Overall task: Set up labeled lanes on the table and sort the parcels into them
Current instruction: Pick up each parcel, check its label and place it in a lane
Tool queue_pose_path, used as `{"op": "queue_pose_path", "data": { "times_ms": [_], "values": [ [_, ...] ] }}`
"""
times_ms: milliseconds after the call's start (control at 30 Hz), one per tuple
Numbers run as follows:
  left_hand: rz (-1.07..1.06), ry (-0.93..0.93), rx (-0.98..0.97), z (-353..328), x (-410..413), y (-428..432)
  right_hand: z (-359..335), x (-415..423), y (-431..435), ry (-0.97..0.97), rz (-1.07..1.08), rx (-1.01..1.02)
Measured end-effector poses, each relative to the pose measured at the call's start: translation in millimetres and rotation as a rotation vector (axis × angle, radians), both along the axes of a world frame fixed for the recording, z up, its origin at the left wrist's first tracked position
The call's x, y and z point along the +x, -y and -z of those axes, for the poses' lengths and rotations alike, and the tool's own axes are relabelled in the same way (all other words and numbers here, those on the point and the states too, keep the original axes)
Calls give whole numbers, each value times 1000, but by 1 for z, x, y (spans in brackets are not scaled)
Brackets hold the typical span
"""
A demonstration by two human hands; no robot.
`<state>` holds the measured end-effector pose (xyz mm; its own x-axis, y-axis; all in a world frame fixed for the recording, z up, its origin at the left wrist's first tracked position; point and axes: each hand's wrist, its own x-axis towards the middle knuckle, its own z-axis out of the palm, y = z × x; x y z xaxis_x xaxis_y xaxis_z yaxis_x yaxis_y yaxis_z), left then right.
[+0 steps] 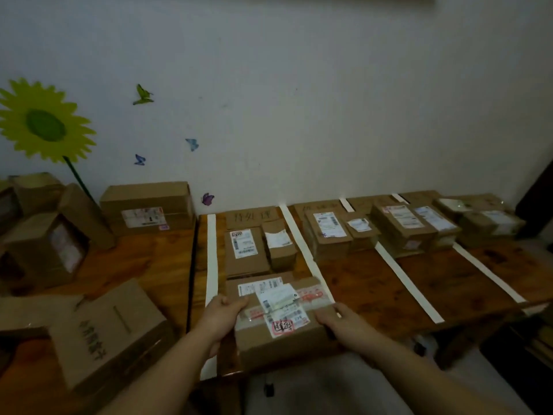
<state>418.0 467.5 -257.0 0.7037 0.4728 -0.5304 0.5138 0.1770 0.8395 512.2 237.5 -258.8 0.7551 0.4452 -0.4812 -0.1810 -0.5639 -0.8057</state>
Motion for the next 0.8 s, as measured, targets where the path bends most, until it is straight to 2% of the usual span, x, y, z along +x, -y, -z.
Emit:
{"op": "queue_pose_path", "data": {
  "times_ms": [100,200,300,400,633,733,800],
  "values": [
    [13,-68,67,32,-3,11,33,3,-11,-52,-110,-44],
    [25,-75,103,57,1,10,65,13,-20,5,-191,-9],
    [-110,-176,334,80,6,1,103,18,-26,23,-178,7],
    [-70,-218,393,98,9,1,144,22,-24,45,-207,-25],
    [200,-238,557,103,7,1,142,26,-37,190,-289,-131],
    [205,-307,655,85,10,-1,129,32,-43,268,-262,-220],
    [158,-255,745,68,8,-7,112,36,-51,358,-244,-205]
  ]
}}
